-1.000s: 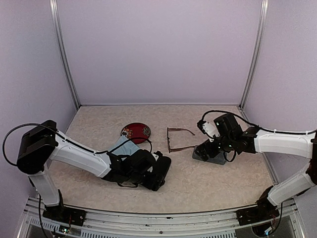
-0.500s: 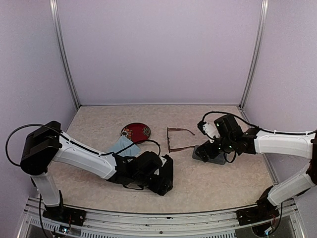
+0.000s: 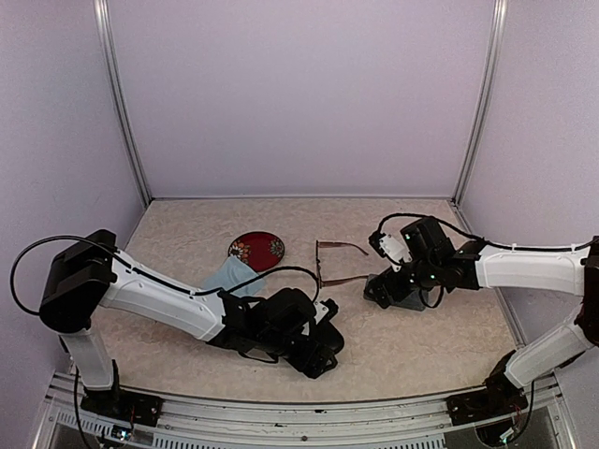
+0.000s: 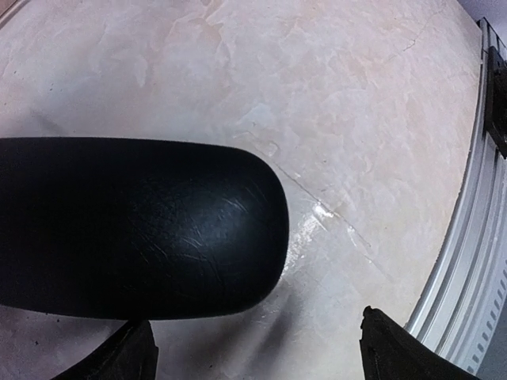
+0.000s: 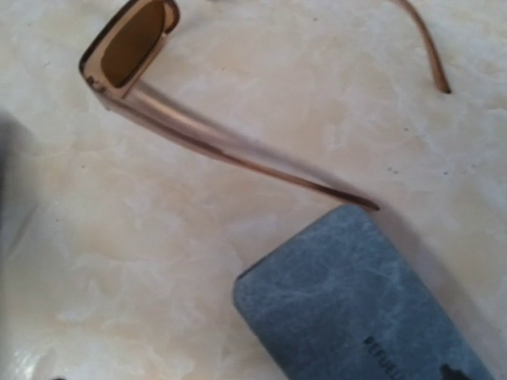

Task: Organize the sunglasses
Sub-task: Place the sunglasses case at the center of the board, then pick up the sunglasses case from the center of the board.

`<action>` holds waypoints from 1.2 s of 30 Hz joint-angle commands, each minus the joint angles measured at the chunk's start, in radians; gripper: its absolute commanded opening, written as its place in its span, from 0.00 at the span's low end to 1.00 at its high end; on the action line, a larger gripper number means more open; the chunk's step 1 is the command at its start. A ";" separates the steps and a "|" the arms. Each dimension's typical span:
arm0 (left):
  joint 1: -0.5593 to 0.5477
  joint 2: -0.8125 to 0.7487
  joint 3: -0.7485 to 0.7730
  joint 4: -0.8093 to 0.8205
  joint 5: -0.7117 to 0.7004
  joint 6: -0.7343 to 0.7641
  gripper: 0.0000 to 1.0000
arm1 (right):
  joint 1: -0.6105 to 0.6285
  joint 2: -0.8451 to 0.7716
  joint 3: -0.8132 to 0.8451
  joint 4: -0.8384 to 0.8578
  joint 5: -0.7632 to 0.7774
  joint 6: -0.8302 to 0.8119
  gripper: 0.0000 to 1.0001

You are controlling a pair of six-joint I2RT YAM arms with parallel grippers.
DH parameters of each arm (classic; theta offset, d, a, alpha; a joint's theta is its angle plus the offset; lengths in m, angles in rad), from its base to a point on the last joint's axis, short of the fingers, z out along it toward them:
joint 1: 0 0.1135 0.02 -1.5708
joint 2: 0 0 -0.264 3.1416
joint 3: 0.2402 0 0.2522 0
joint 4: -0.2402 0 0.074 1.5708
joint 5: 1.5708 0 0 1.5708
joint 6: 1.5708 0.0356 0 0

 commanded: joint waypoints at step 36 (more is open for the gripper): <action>0.442 -0.592 -0.364 0.017 -0.286 -0.121 0.99 | 0.395 0.436 0.294 -0.079 0.036 0.163 1.00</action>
